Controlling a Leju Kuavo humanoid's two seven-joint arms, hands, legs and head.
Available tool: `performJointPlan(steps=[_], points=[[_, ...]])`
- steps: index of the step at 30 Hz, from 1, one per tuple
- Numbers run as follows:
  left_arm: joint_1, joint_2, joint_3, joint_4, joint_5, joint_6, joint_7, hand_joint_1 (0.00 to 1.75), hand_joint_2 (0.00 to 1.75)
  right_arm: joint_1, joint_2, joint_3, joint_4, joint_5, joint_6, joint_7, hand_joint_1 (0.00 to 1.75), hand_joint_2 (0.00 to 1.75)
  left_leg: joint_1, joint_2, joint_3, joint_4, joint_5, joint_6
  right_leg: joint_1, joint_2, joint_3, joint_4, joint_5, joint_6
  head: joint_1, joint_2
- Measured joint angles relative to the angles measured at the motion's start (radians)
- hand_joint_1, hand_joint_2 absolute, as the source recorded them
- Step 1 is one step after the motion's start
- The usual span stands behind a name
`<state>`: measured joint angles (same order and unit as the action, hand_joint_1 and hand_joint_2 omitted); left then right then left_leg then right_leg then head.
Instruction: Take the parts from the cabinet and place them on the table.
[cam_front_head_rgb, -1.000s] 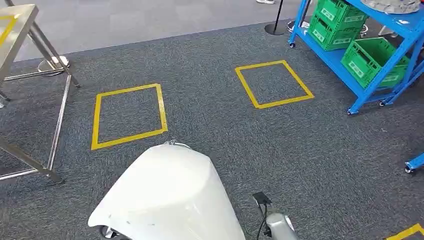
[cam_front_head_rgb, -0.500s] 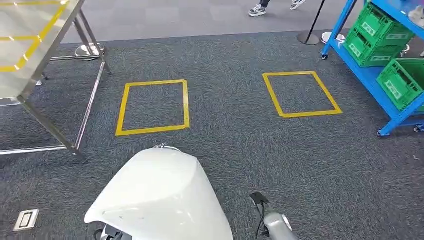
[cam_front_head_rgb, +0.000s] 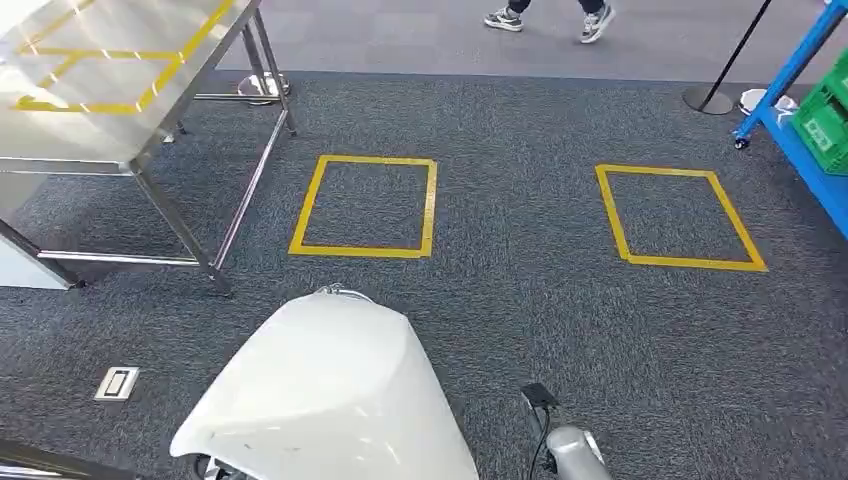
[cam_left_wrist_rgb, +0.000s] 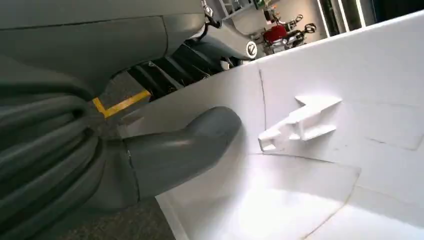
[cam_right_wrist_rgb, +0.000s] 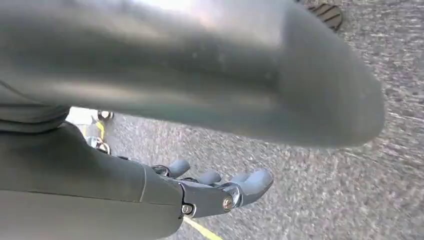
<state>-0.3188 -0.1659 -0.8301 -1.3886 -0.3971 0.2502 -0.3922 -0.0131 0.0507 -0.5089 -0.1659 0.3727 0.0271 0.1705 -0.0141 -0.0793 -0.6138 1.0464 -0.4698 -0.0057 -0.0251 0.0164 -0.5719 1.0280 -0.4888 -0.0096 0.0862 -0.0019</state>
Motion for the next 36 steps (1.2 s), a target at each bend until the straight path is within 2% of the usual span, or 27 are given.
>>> performJointPlan(steps=[1, 2, 4, 5, 6, 8, 9, 10, 14, 15, 16, 17, 19, 20, 21, 22, 23, 24, 25, 27, 29, 30, 31, 32, 34, 35, 36], points=[[-0.006, 0.0, 0.001, 0.0, 0.0, 0.002, 0.003, 1.75, 1.75, 0.001, 0.0, 0.0, 0.0, 0.005, 0.0, 0.0, 0.0, 0.0, 0.001, 0.039, -0.021, 0.046, -0.034, -0.004, 0.002, -0.009, 0.001, 0.0, -0.002, -0.007, -0.01, 0.0], [-0.01, 0.0, 0.001, 0.0, 0.0, 0.004, 0.003, 1.75, 1.75, 0.003, -0.001, 0.0, 0.0, 0.007, 0.0, 0.0, 0.0, 0.0, 0.003, 0.059, -0.056, 0.118, -0.076, -0.008, 0.003, -0.021, 0.001, 0.0, -0.003, -0.009, -0.01, 0.0], [-0.009, 0.002, 0.004, 0.0, 0.0, 0.01, 0.009, 1.75, 1.75, 0.007, -0.002, -0.001, 0.0, 0.011, 0.003, 0.0, 0.0, 0.0, 0.009, 0.068, -0.132, 0.271, -0.138, -0.015, 0.005, -0.05, 0.001, 0.001, -0.005, -0.011, -0.01, 0.0], [-0.009, 0.005, 0.006, 0.001, 0.0, 0.011, 0.012, 1.75, 1.75, 0.007, -0.002, -0.001, 0.0, 0.014, 0.005, 0.0, 0.0, 0.0, 0.012, 0.068, -0.144, 0.294, -0.136, -0.017, 0.005, -0.063, 0.001, 0.001, -0.006, -0.01, -0.01, 0.0], [-0.009, 0.006, 0.006, 0.001, 0.0, 0.012, 0.015, 1.75, 1.75, 0.007, -0.002, -0.001, 0.0, 0.016, 0.005, 0.0, 0.0, 0.0, 0.013, 0.07, -0.129, 0.266, -0.11, -0.018, 0.004, -0.075, 0.003, 0.001, -0.008, -0.01, -0.01, 0.0], [-0.009, 0.008, 0.006, 0.001, 0.0, 0.014, 0.019, 1.75, 1.75, 0.006, 0.0, -0.001, 0.0, 0.024, 0.006, 0.0, 0.0, 0.0, 0.014, 0.093, -0.039, 0.1, -0.028, -0.016, 0.004, -0.099, 0.009, 0.001, -0.012, -0.004, -0.011, 0.0], [-0.009, 0.008, 0.006, 0.0, 0.0, 0.018, 0.02, 1.75, 1.75, 0.006, 0.0, -0.001, 0.0, 0.027, 0.006, 0.0, 0.0, 0.0, 0.012, 0.131, 0.013, 0.007, 0.003, -0.012, 0.005, -0.108, 0.015, 0.001, -0.016, 0.0, -0.01, 0.0], [-0.008, 0.008, 0.007, 0.001, 0.0, 0.021, 0.021, 1.75, 1.75, 0.006, 0.0, -0.001, 0.0, 0.029, 0.006, 0.0, 0.0, 0.0, 0.005, 0.157, 0.026, -0.015, -0.005, -0.004, 0.012, -0.118, 0.018, 0.003, -0.021, 0.008, -0.009, 0.0], [0.002, 0.013, 0.013, 0.0, 0.0, 0.03, 0.022, 1.75, 1.75, -0.001, 0.0, -0.001, 0.0, 0.032, 0.006, 0.0, 0.0, 0.0, 0.0, 0.109, 0.02, -0.026, 0.0, 0.019, 0.005, -0.152, 0.034, -0.005, -0.026, 0.034, -0.01, 0.0], [0.004, 0.011, 0.015, -0.001, 0.0, 0.03, 0.022, 1.75, 1.75, -0.003, 0.0, 0.0, -0.001, 0.032, 0.006, 0.0, 0.0, 0.0, 0.009, 0.096, 0.035, -0.035, 0.007, 0.027, -0.002, -0.131, 0.034, 0.005, -0.034, 0.04, -0.006, 0.0], [0.001, 0.01, 0.016, -0.001, 0.0, 0.031, 0.021, 1.75, 1.75, -0.004, 0.002, 0.001, -0.001, 0.031, 0.007, 0.0, 0.0, 0.0, 0.011, 0.087, 0.036, -0.037, 0.01, 0.033, -0.003, -0.077, 0.019, 0.043, -0.063, 0.041, -0.007, 0.0], [0.001, 0.009, 0.016, -0.001, 0.0, 0.031, 0.021, 1.75, 1.75, -0.003, 0.002, 0.002, -0.001, 0.032, 0.007, 0.0, 0.0, 0.0, 0.012, 0.076, 0.035, -0.037, 0.01, 0.036, -0.003, -0.043, -0.014, 0.114, -0.101, 0.043, 0.0, 0.0], [0.008, 0.01, 0.016, 0.003, 0.0, 0.031, 0.022, 1.75, 1.75, 0.004, 0.001, 0.002, -0.001, 0.032, 0.006, 0.0, 0.0, 0.0, 0.01, 0.048, 0.034, -0.036, 0.009, 0.039, -0.001, -0.024, -0.093, 0.266, -0.16, 0.045, 0.003, 0.0], [0.012, 0.011, 0.016, 0.004, 0.0, 0.031, 0.022, 1.75, 1.75, 0.006, 0.001, 0.002, -0.001, 0.034, 0.006, 0.0, 0.0, 0.0, 0.01, 0.033, 0.033, -0.034, 0.009, 0.039, 0.0, -0.023, -0.119, 0.303, -0.161, 0.045, 0.003, 0.0], [0.017, 0.013, 0.016, 0.005, 0.0, 0.031, 0.023, 1.75, 1.75, 0.007, 0.002, 0.002, -0.001, 0.035, 0.006, 0.0, 0.0, 0.0, 0.01, 0.018, 0.034, -0.032, 0.008, 0.039, 0.001, -0.023, -0.117, 0.284, -0.135, 0.043, 0.003, 0.0], [0.021, 0.013, 0.016, 0.005, -0.002, 0.032, 0.024, 1.75, 1.75, 0.008, 0.002, 0.002, -0.001, 0.035, 0.006, 0.0, 0.0, 0.0, 0.01, 0.004, 0.035, -0.03, 0.007, 0.037, 0.0, -0.02, -0.094, 0.222, -0.089, 0.04, 0.003, 0.0], [0.024, 0.012, 0.016, 0.005, -0.005, 0.033, 0.024, 1.75, 1.75, 0.007, 0.002, 0.002, -0.001, 0.036, 0.006, 0.0, 0.0, 0.0, 0.011, -0.01, 0.035, -0.027, 0.006, 0.035, 0.0, -0.012, -0.056, 0.134, -0.04, 0.038, 0.003, 0.0], [0.024, 0.013, 0.016, 0.005, -0.01, 0.033, 0.026, 1.75, 1.75, 0.007, 0.002, 0.002, -0.001, 0.037, 0.006, 0.0, 0.0, 0.0, 0.012, -0.022, 0.035, -0.022, 0.004, 0.032, -0.002, 0.014, -0.014, 0.041, 0.003, 0.035, 0.003, 0.0], [0.024, 0.012, 0.016, 0.005, -0.015, 0.033, 0.028, 1.75, 1.75, 0.007, 0.002, 0.002, 0.0, 0.037, 0.006, 0.0, 0.0, 0.0, 0.009, -0.031, 0.031, -0.019, 0.002, 0.024, -0.002, 0.052, -0.001, 0.011, -0.016, 0.034, 0.003, 0.0], [0.024, 0.012, 0.016, 0.004, -0.019, 0.033, 0.033, 1.75, 1.75, 0.007, 0.004, 0.002, 0.0, 0.037, 0.006, 0.0, 0.0, 0.0, 0.011, -0.049, 0.024, -0.02, 0.004, 0.01, 0.004, 0.033, -0.001, 0.006, -0.01, 0.029, 0.003, 0.0], [0.024, 0.013, 0.016, 0.004, -0.019, 0.029, 0.04, 1.75, 1.75, 0.005, 0.007, 0.002, 0.0, 0.035, 0.005, 0.001, 0.0, 0.0, 0.013, -0.066, 0.017, -0.028, 0.009, -0.004, 0.003, 0.017, 0.007, 0.0, -0.005, 0.016, 0.002, 0.0], [0.024, 0.013, 0.016, 0.004, -0.019, 0.027, 0.042, 1.75, 1.75, 0.002, 0.012, 0.002, 0.0, 0.033, 0.005, 0.001, 0.0, 0.0, 0.012, -0.05, 0.019, -0.022, 0.003, -0.007, -0.004, 0.003, 0.009, -0.007, 0.0, 0.008, 0.003, 0.0], [0.021, 0.014, 0.016, 0.003, -0.019, 0.026, 0.042, 1.75, 1.75, 0.001, 0.012, 0.002, 0.0, 0.031, 0.004, 0.0, 0.0, 0.0, 0.006, 0.007, 0.004, 0.012, -0.021, -0.009, -0.003, -0.003, 0.01, -0.009, 0.0, -0.001, -0.002, 0.0], [0.02, 0.014, 0.016, 0.003, -0.019, 0.025, 0.042, 1.75, 1.75, 0.003, 0.012, 0.002, 0.0, 0.031, 0.004, 0.0, 0.0, 0.0, 0.006, 0.042, -0.027, 0.074, -0.059, -0.013, -0.001, -0.015, 0.011, -0.009, -0.001, -0.005, -0.007, 0.0], [0.021, 0.015, 0.016, 0.002, -0.019, 0.024, 0.042, 1.75, 1.75, 0.009, 0.013, 0.001, 0.0, 0.029, 0.004, 0.0, 0.0, 0.0, 0.011, 0.066, -0.114, 0.245, -0.133, -0.019, 0.002, -0.043, 0.011, -0.009, -0.004, -0.009, -0.006, 0.0], [0.023, 0.017, 0.016, 0.002, -0.019, 0.024, 0.043, 1.75, 1.75, 0.009, 0.013, 0.001, 0.0, 0.029, 0.004, 0.0, 0.0, 0.0, 0.012, 0.068, -0.141, 0.296, -0.141, -0.022, 0.002, -0.056, 0.011, -0.009, -0.005, -0.009, -0.006, 0.0], [0.023, 0.019, 0.016, 0.002, -0.019, 0.023, 0.043, 1.75, 1.75, 0.008, 0.013, 0.001, 0.0, 0.029, 0.004, 0.0, 0.0, 0.0, 0.014, 0.069, -0.141, 0.292, -0.126, -0.023, 0.002, -0.067, 0.012, -0.009, -0.006, -0.008, -0.006, 0.0]])
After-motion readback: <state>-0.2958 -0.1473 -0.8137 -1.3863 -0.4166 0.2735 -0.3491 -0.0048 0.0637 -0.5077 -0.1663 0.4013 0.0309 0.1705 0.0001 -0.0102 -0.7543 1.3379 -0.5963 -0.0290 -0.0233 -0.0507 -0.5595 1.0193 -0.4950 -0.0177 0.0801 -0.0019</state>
